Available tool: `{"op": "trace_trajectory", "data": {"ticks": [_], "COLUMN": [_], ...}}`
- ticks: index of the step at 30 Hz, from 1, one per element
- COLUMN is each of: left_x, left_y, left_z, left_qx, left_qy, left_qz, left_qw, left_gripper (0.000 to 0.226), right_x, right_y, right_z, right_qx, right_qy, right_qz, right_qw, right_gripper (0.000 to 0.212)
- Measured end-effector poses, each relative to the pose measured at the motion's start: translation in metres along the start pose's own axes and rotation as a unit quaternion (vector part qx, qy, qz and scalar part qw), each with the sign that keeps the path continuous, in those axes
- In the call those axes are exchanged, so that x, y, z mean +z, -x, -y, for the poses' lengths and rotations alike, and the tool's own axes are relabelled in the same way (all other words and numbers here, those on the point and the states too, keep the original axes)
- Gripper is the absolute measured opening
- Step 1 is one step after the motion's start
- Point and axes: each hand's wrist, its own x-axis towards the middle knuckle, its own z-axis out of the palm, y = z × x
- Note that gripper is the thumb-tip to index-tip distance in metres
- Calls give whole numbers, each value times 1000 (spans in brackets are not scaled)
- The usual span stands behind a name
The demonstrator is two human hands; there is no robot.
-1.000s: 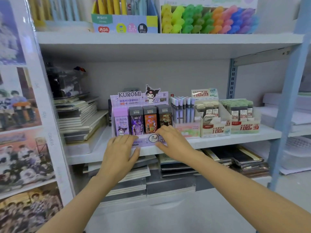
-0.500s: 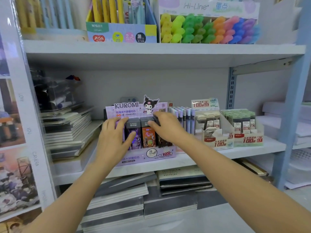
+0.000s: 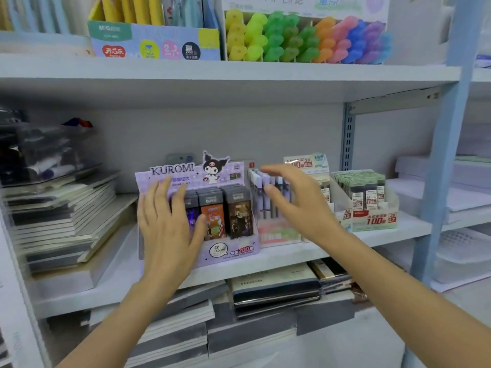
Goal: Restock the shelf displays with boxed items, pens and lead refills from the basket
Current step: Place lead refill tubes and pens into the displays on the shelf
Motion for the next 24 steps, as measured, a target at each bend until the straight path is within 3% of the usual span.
{"op": "trace_trajectory", "data": {"ticks": [4, 7, 11, 15, 22, 24], "left_x": [21, 42, 63, 77, 89, 90], "left_y": [8, 10, 10, 5, -10, -8], "left_z": [-54, -87, -113, -128, -145, -144], "left_qx": [82, 122, 137, 160, 160, 155], "left_qy": [84, 113, 117, 115, 111, 113], "left_qz": [34, 68, 86, 84, 109, 109], "left_qw": [992, 984, 980, 977, 975, 975], "left_gripper": [49, 50, 51, 48, 57, 61], "right_x": [-45, -59, -61, -72, -94, -99], "right_y": [39, 58, 61, 54, 51, 47], "right_z": [-50, -82, -104, -112, -112, -110], "right_qx": [85, 151, 86, 81, 33, 37], "right_qy": [67, 133, 230, 169, 127, 99], "right_qz": [-61, -1, 114, 113, 173, 169], "right_qw": [992, 980, 963, 976, 976, 980], "right_gripper": [23, 33, 30, 14, 15, 24]}}
